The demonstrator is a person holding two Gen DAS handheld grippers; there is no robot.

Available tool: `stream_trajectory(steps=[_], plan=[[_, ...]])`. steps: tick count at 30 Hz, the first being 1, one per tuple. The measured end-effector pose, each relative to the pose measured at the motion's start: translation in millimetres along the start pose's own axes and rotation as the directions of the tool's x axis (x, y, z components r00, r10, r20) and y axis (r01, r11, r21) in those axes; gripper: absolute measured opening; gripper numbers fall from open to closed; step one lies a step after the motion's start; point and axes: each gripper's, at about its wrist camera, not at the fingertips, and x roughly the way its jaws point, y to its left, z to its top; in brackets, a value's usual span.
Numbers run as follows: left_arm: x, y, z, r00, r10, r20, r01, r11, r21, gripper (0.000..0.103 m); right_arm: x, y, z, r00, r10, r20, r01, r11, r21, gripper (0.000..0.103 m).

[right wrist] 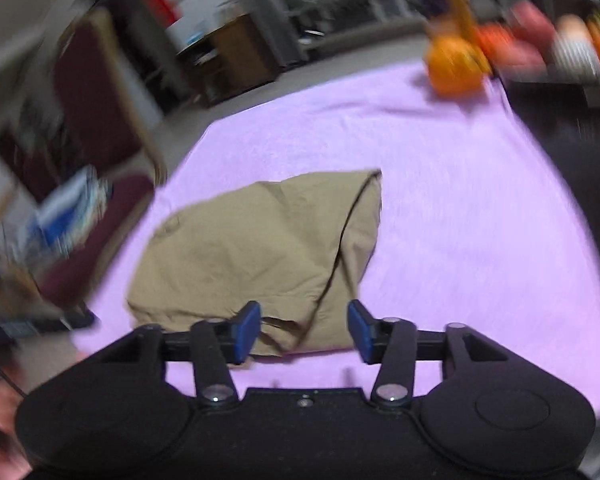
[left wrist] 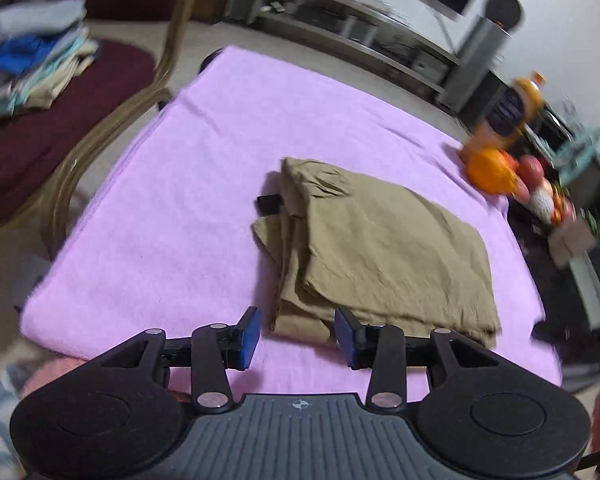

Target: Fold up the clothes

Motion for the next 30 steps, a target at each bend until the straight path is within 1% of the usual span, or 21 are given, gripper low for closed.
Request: stream_trajectory(steps=[2, 4, 6, 8, 10, 12, 14, 15, 17, 18, 19, 21, 23, 24, 26, 27, 28, 30], plan=[[10, 3, 5, 1.0, -0.026, -0.011, 0.025, 0.998, -0.051, 0.043, 5, -14, -4, 0.997, 0.074, -0.013, -0.072, 0.986, 0.154, 0.051], [17, 5, 9, 0.999, -0.033, -0.017, 0.032, 0.996, -0.082, 0.044, 13, -29, -10, 0.989, 0.15, -0.016, -0.138, 0.942, 0.305, 0.051], [24, 6, 14, 0.999, -0.035, -0.021, 0.033, 0.993, -0.11, 0.044, 20, -40, -14, 0.984, 0.178, -0.01, -0.159, 0.898, 0.411, 0.05], [29, 7, 17, 0.999, -0.043, -0.023, 0.04, 0.99, -0.133, 0.044, 27, -47, -18, 0.984, 0.18, -0.011, -0.154, 0.869, 0.47, 0.048], [36, 7, 19, 0.998, -0.057, -0.027, 0.052, 0.988, -0.145, 0.044, 34, -50, -19, 0.984, 0.177, -0.012, -0.148, 0.857, 0.493, 0.045], [45, 4, 21, 0.997, -0.068, -0.039, 0.061, 0.988, -0.141, 0.044, 42, -52, -17, 0.988, 0.152, -0.018, -0.123, 0.859, 0.496, 0.045], [55, 0, 23, 0.997, -0.053, -0.051, 0.047, 0.993, -0.11, 0.044, 51, -53, -14, 0.991, 0.129, -0.027, -0.099, 0.862, 0.498, 0.045], [59, -3, 24, 0.998, -0.041, -0.055, 0.036, 0.995, -0.091, 0.042, 56, -54, -12, 0.991, 0.128, -0.032, -0.095, 0.861, 0.499, 0.045], [66, -5, 25, 0.998, -0.03, -0.049, 0.027, 0.997, -0.067, 0.03, 65, -53, -10, 0.991, 0.127, -0.039, -0.091, 0.862, 0.499, 0.045], [67, -7, 25, 0.999, -0.025, -0.04, 0.023, 0.998, -0.051, 0.021, 68, -52, -8, 0.991, 0.126, -0.042, -0.089, 0.863, 0.497, 0.045], [67, -11, 25, 0.999, -0.011, -0.032, 0.01, 1.0, -0.027, 0.008, 69, -50, -7, 0.992, 0.122, -0.043, -0.085, 0.868, 0.489, 0.045], [63, -18, 26, 1.0, 0.01, -0.011, -0.01, 1.0, 0.015, 0.005, 71, -43, -3, 0.994, 0.103, -0.046, -0.07, 0.884, 0.462, 0.045], [54, -27, 27, 0.999, 0.03, 0.014, -0.031, 0.998, 0.05, 0.004, 69, -31, 2, 0.997, 0.052, -0.061, -0.023, 0.917, 0.399, 0.036], [50, -32, 28, 0.999, 0.039, 0.027, -0.041, 0.997, 0.067, 0.004, 67, -24, 5, 0.998, 0.023, -0.063, 0.001, 0.935, 0.354, 0.023], [40, -38, 30, 0.998, 0.031, 0.045, -0.035, 0.997, 0.075, 0.003, 61, -11, 11, 0.998, -0.021, -0.056, 0.036, 0.962, 0.27, 0.008], [36, -41, 32, 0.998, 0.024, 0.049, -0.028, 0.997, 0.071, 0.003, 56, -5, 15, 0.998, -0.031, -0.045, 0.041, 0.971, 0.234, 0.005], [31, -41, 33, 0.999, 0.004, 0.048, -0.006, 0.999, 0.049, 0.003, 52, 1, 18, 0.999, -0.041, -0.035, 0.047, 0.979, 0.199, 0.004], [23, -40, 32, 0.998, -0.033, 0.048, 0.033, 0.999, 0.005, 0.003, 33, 12, 30, 0.998, -0.058, 0.022, 0.055, 0.989, 0.137, 0.004]])
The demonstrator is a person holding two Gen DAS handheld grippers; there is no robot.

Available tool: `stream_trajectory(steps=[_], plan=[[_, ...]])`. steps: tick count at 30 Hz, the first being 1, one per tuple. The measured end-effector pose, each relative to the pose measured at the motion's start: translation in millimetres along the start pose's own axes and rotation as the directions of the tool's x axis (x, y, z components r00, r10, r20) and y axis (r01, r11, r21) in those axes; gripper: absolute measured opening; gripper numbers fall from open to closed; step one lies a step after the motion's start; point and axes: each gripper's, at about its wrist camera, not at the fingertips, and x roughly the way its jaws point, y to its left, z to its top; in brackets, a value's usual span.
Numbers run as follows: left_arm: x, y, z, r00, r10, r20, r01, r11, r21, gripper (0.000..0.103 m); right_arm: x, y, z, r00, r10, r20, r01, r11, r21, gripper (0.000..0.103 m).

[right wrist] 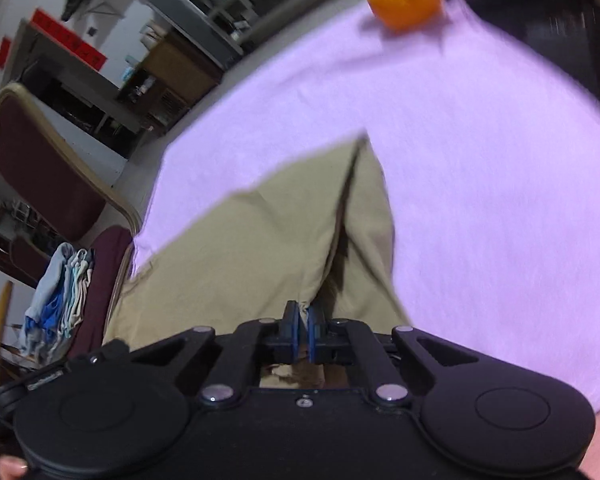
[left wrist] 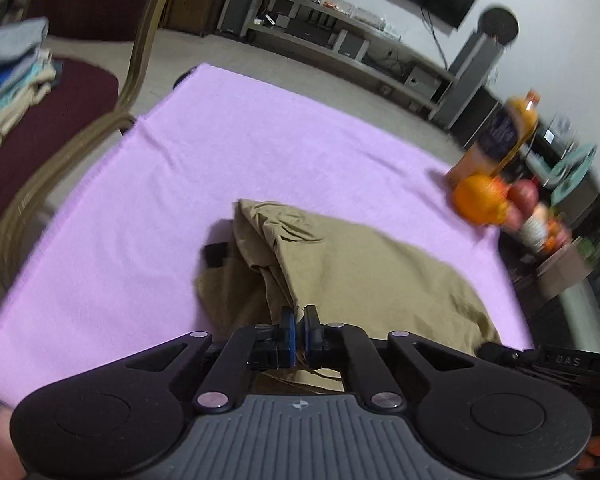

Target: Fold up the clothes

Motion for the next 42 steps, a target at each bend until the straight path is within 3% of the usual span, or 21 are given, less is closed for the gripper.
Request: stream_trajectory(steps=[3, 5, 9, 12, 14, 16, 18, 21, 25, 27, 29, 33, 36, 38, 41, 42], plan=[[1, 2, -12, 1.0, -0.001, -0.015, 0.0, 1.0, -0.023, 0.004, -27, 11, 16, 0.998, 0.004, 0.057, 0.002, 0.996, -0.094, 0.004], [14, 6, -27, 0.998, 0.04, -0.045, -0.04, 0.999, -0.005, 0.005, -27, 9, 17, 0.999, 0.008, 0.032, -0.004, 0.993, -0.119, 0.004], [37, 15, -50, 0.991, 0.099, -0.087, -0.097, 0.995, 0.029, 0.009, 11, -17, -12, 0.997, -0.051, -0.062, 0.044, 0.993, -0.114, 0.005], [37, 15, -52, 0.991, 0.106, -0.079, -0.101, 0.993, 0.06, 0.01, 17, -30, -25, 0.995, -0.072, -0.074, 0.066, 0.995, -0.071, 0.015], [37, 15, -53, 0.992, 0.107, -0.073, -0.102, 0.992, 0.068, 0.011, 1, -24, -21, 0.996, -0.087, -0.024, 0.085, 0.992, -0.088, 0.018], [37, 16, -54, 0.992, 0.107, -0.065, -0.103, 0.992, 0.072, 0.012, -18, -11, -17, 0.992, -0.112, 0.065, 0.12, 0.983, -0.136, 0.028], [36, 13, -55, 0.992, 0.113, -0.056, -0.108, 0.99, 0.089, 0.012, -27, 5, -13, 0.987, -0.107, 0.117, 0.128, 0.973, -0.192, 0.028], [35, 11, -58, 0.992, 0.124, -0.04, -0.118, 0.986, 0.115, 0.014, -8, 21, -18, 0.987, -0.12, 0.11, 0.148, 0.943, -0.298, 0.026], [25, 11, -62, 0.992, 0.127, -0.018, -0.125, 0.986, 0.112, 0.016, 36, 18, -39, 0.975, -0.215, 0.054, 0.218, 0.891, -0.399, 0.022], [16, 13, -64, 0.992, 0.126, -0.005, -0.125, 0.988, 0.096, 0.015, 35, 9, -50, 0.975, -0.216, 0.049, 0.218, 0.899, -0.379, 0.021], [-8, 14, -64, 0.993, 0.105, 0.052, -0.108, 0.992, 0.065, 0.007, 26, 6, -57, 0.977, -0.202, 0.062, 0.21, 0.901, -0.38, 0.021], [-28, -2, -45, 0.986, 0.054, 0.156, -0.077, 0.986, 0.145, 0.01, 20, 3, -63, 0.979, -0.186, 0.08, 0.203, 0.907, -0.37, 0.022], [-2, -20, -32, 0.981, 0.075, 0.179, -0.116, 0.966, 0.232, 0.012, 18, 3, -64, 0.98, -0.179, 0.088, 0.199, 0.908, -0.368, 0.022], [31, -26, -34, 0.98, 0.128, 0.154, -0.169, 0.941, 0.293, 0.014, 16, 3, -63, 0.982, -0.169, 0.088, 0.189, 0.911, -0.366, 0.022], [63, -11, -49, 0.978, 0.191, 0.084, -0.208, 0.931, 0.3, 0.013, 3, -2, -55, 0.988, -0.127, 0.086, 0.147, 0.942, -0.301, 0.022], [62, -5, -56, 0.978, 0.188, 0.095, -0.208, 0.927, 0.312, 0.016, -4, -4, -51, 0.99, -0.107, 0.088, 0.127, 0.955, -0.267, 0.022]])
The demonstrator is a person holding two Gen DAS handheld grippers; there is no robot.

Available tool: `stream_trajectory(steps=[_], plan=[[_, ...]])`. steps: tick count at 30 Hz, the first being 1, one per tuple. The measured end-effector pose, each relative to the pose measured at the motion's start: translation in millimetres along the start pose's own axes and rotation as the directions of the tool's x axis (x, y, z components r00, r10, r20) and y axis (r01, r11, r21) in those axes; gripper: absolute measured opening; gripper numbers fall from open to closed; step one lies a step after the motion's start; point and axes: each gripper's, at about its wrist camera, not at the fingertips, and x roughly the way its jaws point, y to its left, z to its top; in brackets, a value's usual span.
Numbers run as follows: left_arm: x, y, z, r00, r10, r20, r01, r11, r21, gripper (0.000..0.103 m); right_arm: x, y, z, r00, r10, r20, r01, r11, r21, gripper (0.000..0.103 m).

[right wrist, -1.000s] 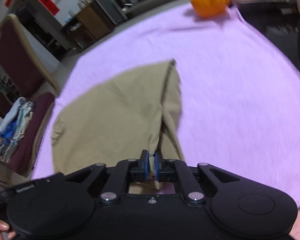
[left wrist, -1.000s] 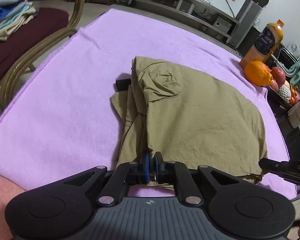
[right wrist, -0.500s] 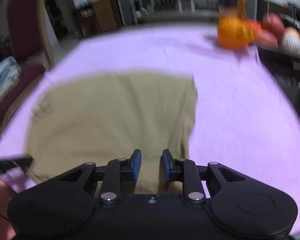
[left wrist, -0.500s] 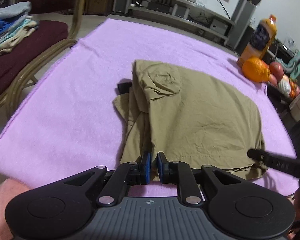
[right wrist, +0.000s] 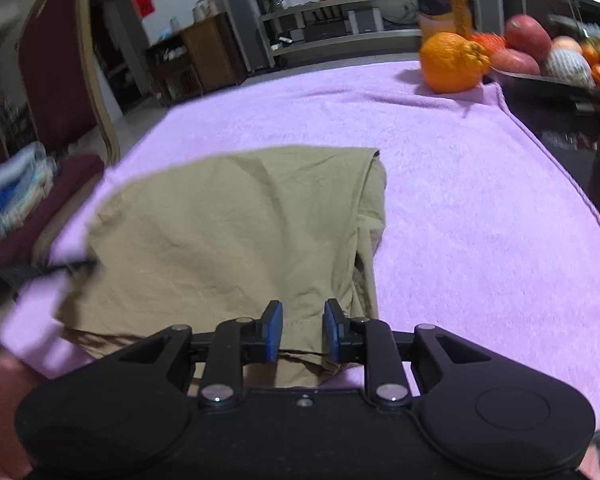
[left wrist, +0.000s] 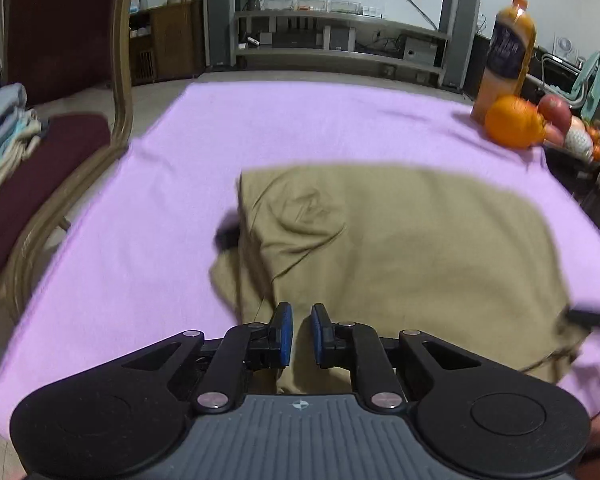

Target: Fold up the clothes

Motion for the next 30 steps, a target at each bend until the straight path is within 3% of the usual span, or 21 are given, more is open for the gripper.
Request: stream_trajectory(steps=[4, 7, 10, 14, 15, 16, 17, 20, 21, 23, 24, 28, 30], plan=[[-1, 5, -4, 1.0, -0.015, 0.009, 0.015, 1.0, 0.005, 0.017, -13, -8, 36, 0.996, 0.052, 0.072, -0.061, 0.991, 0.123, 0.023], [-2, 4, -6, 1.0, -0.013, 0.02, 0.013, 1.0, 0.02, 0.016, 4, -2, 71, 0.99, 0.12, 0.078, -0.133, 0.973, 0.189, 0.023], [-2, 1, -7, 1.0, -0.009, 0.029, 0.008, 0.999, 0.04, 0.016, 49, 16, 95, 0.971, 0.241, 0.015, -0.238, 0.945, 0.226, 0.023], [-3, 2, -7, 0.999, -0.02, 0.033, 0.018, 0.999, 0.042, 0.016, 131, 26, 98, 0.911, 0.404, -0.082, -0.351, 0.864, 0.361, 0.023], [-3, 3, -7, 0.999, -0.025, 0.032, 0.024, 0.999, 0.039, 0.016, 146, 24, 97, 0.91, 0.407, -0.076, -0.35, 0.855, 0.382, 0.019], [-2, 4, -7, 0.999, -0.032, 0.031, 0.031, 0.999, 0.033, 0.016, 158, 21, 97, 0.916, 0.396, -0.061, -0.342, 0.852, 0.396, 0.006], [-2, 5, -7, 0.999, -0.038, 0.03, 0.037, 0.999, 0.028, 0.016, 167, 16, 99, 0.933, 0.355, -0.053, -0.309, 0.869, 0.386, 0.0], [-2, 7, -7, 0.998, -0.05, 0.027, 0.049, 0.999, 0.015, 0.017, 169, -15, 106, 0.993, 0.122, -0.01, -0.108, 0.911, 0.399, 0.0], [-2, 7, -7, 0.998, -0.051, 0.027, 0.051, 0.999, 0.012, 0.016, 160, -24, 109, 0.999, 0.04, 0.016, -0.043, 0.912, 0.408, 0.0], [-2, 7, -7, 0.998, -0.054, 0.028, 0.054, 0.999, 0.004, 0.016, 134, -43, 114, 0.99, -0.123, 0.073, 0.08, 0.899, 0.431, 0.01], [-2, 8, -7, 0.998, -0.055, 0.028, 0.055, 0.999, 0.001, 0.016, 121, -52, 114, 0.983, -0.154, 0.101, 0.094, 0.89, 0.446, 0.013], [-11, 8, -4, 0.998, -0.05, 0.047, 0.051, 0.999, -0.019, 0.015, 72, -62, 104, 0.981, -0.121, 0.151, 0.042, 0.895, 0.445, 0.016], [-26, 12, 3, 0.994, -0.065, 0.087, 0.069, 0.996, -0.051, 0.014, 54, -57, 100, 0.983, -0.091, 0.16, 0.021, 0.919, 0.393, 0.023]])
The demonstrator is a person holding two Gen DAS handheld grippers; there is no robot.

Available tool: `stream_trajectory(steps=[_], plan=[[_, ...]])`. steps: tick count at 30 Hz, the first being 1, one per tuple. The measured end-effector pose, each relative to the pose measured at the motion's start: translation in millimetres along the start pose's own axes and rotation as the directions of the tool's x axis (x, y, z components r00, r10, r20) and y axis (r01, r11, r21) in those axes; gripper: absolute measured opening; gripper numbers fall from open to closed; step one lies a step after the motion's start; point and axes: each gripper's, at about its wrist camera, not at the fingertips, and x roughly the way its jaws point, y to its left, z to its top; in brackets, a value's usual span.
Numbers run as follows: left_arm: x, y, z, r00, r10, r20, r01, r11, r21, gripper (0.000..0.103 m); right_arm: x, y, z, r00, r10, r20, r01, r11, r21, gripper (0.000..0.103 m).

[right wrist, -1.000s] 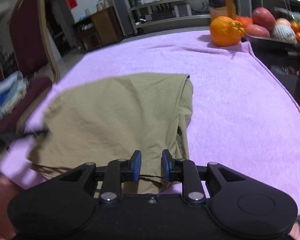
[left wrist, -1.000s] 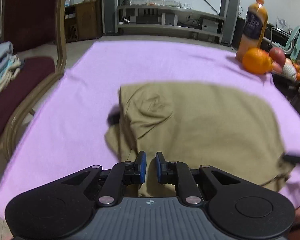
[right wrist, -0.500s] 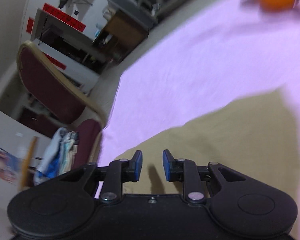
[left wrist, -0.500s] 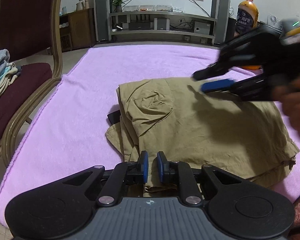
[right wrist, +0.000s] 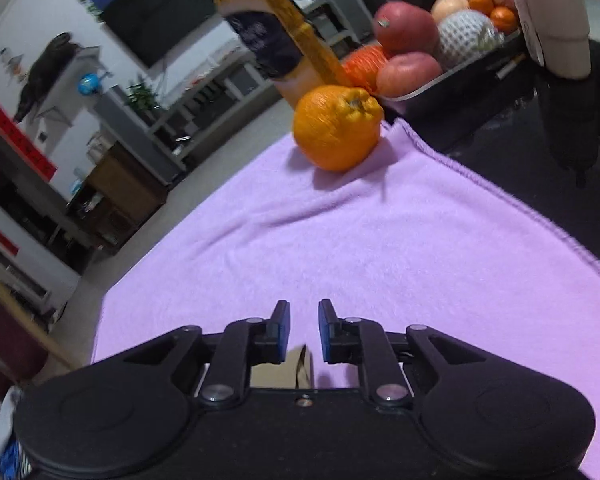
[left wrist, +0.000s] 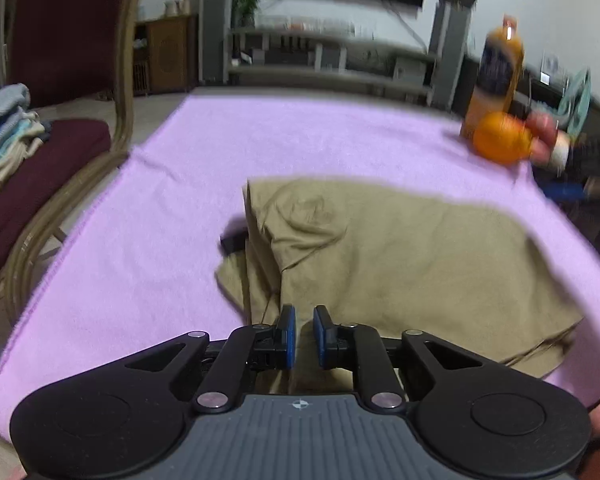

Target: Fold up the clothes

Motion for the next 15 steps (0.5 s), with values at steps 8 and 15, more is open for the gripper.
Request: stream_trajectory(steps=[8, 15], plan=[[12, -7, 68, 0.996, 0.03, 0.085, -0.028, 0.999, -0.023, 0.016, -15, 42, -23, 0.999, 0.041, 0.0, -0.04, 0.973, -0.229, 0.03], [99, -11, 71, 0.982, 0.189, -0.018, -0.188, 0.982, 0.018, 0.012, 45, 106, -75, 0.992, 0.083, -0.092, -0.117, 0.878, -0.465, 0.023]])
